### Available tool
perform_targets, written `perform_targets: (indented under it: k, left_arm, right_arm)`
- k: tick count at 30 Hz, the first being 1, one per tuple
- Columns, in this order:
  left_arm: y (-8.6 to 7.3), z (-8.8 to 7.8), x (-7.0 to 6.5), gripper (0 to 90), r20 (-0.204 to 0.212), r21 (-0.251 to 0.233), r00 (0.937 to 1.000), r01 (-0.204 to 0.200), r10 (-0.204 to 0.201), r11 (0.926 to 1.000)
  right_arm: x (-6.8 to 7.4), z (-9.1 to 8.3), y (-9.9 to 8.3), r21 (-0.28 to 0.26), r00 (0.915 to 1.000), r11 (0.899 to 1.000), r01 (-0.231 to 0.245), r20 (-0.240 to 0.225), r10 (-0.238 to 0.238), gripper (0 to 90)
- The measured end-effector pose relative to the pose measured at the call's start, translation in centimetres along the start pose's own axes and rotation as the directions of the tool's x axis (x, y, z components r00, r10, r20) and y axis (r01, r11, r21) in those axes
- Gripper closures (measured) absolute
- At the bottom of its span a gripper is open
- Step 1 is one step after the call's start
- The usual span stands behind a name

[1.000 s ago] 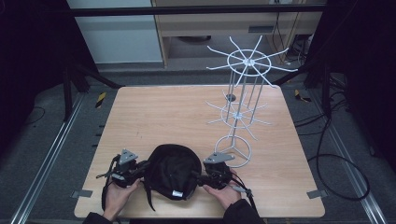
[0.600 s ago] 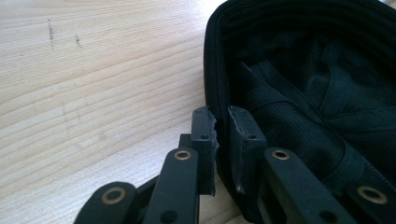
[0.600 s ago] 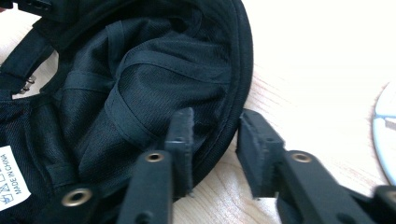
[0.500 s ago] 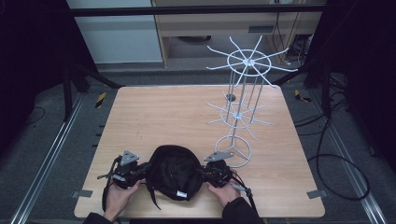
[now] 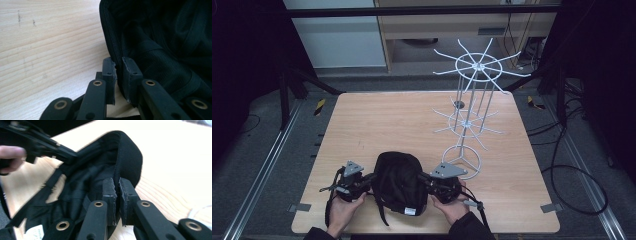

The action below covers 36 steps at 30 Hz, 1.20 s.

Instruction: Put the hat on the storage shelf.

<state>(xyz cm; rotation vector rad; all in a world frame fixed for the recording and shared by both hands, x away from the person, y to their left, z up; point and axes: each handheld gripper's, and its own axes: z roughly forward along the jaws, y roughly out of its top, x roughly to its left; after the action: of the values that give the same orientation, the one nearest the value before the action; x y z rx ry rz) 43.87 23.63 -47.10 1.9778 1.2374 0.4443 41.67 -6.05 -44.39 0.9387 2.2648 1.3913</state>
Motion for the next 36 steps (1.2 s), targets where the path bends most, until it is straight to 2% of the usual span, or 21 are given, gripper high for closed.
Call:
perform_targets:
  k: [4, 9, 11, 17, 20, 24, 27, 28, 29, 33, 36]
  left_arm:
    - [0.4, 0.8, -0.1, 80.5, 0.0, -0.005, 0.9999, 0.011, -0.011, 0.9999]
    - [0.7, 1.5, -0.3, 79.3, -0.001, -0.004, 1.0, -0.002, 0.002, 1.0]
    - [0.7, 1.4, -0.2, 76.1, 0.001, -0.006, 1.0, 0.001, -0.001, 1.0]
    - [1.0, 0.8, 0.4, 70.9, 0.001, -0.013, 1.0, 0.004, -0.004, 0.9999]
    - [1.3, -0.2, 0.9, 69.5, 0.009, -0.027, 0.9997, 0.021, -0.021, 0.9994]
    - [1.7, -2.0, 0.7, 68.8, -0.006, -0.063, 0.9994, 0.035, -0.035, 0.9974]
    - [2.0, -3.3, 0.0, 66.8, 0.029, -0.11, 0.9991, 0.033, -0.03, 0.9933]
    - [2.2, -3.5, -0.7, 65.2, 0.056, -0.133, 0.9981, 0.033, -0.026, 0.9905]
    - [2.2, -3.5, -0.7, 63.8, 0.056, -0.133, 0.9981, 0.033, -0.026, 0.9905]
    - [2.8, -3.0, -2.2, 57.3, 0.123, -0.13, 0.9918, 0.051, -0.035, 0.9902]
    - [3.1, -2.3, -3.1, 53.3, 0.15, -0.119, 0.988, 0.055, -0.037, 0.9914]
  right_arm:
    - [0.8, 0.2, 0.0, -0.01, 0.9983, 0.999, 0.047, -0.033, -0.047, 84.2]
    - [0.9, 0.4, -0.3, 0.008, 0.9975, 0.998, 0.055, -0.045, -0.054, 84.0]
    - [0.9, 0.4, -0.5, 0.017, 0.9977, 0.998, 0.061, -0.03, -0.061, 83.9]
    - [0.8, 0.4, -0.7, 0.024, 0.9985, 0.998, 0.055, -0.01, -0.055, 83.8]
    - [0.8, 0.5, -0.9, 0.032, 0.9982, 0.998, 0.058, 0.012, -0.058, 84.2]
    - [0.9, 0.6, -1.0, 0.036, 0.9982, 0.998, 0.057, 0.018, -0.058, 84.4]
    - [1.0, 0.6, -1.1, 0.034, 0.998, 0.998, 0.06, 0.019, -0.061, 84.4]
    - [1.1, 0.6, -1.1, 0.034, 0.998, 0.998, 0.06, 0.018, -0.061, 84.4]
    - [1.1, 0.6, -1.1, 0.034, 0.998, 0.998, 0.06, 0.018, -0.061, 84.4]
    - [1.2, 0.6, -1.2, 0.028, 0.9983, 0.998, 0.057, 0.009, -0.057, 84.1]
    - [1.2, 0.7, -1.3, 0.028, 0.9984, 0.998, 0.057, -0.003, -0.057, 84.0]
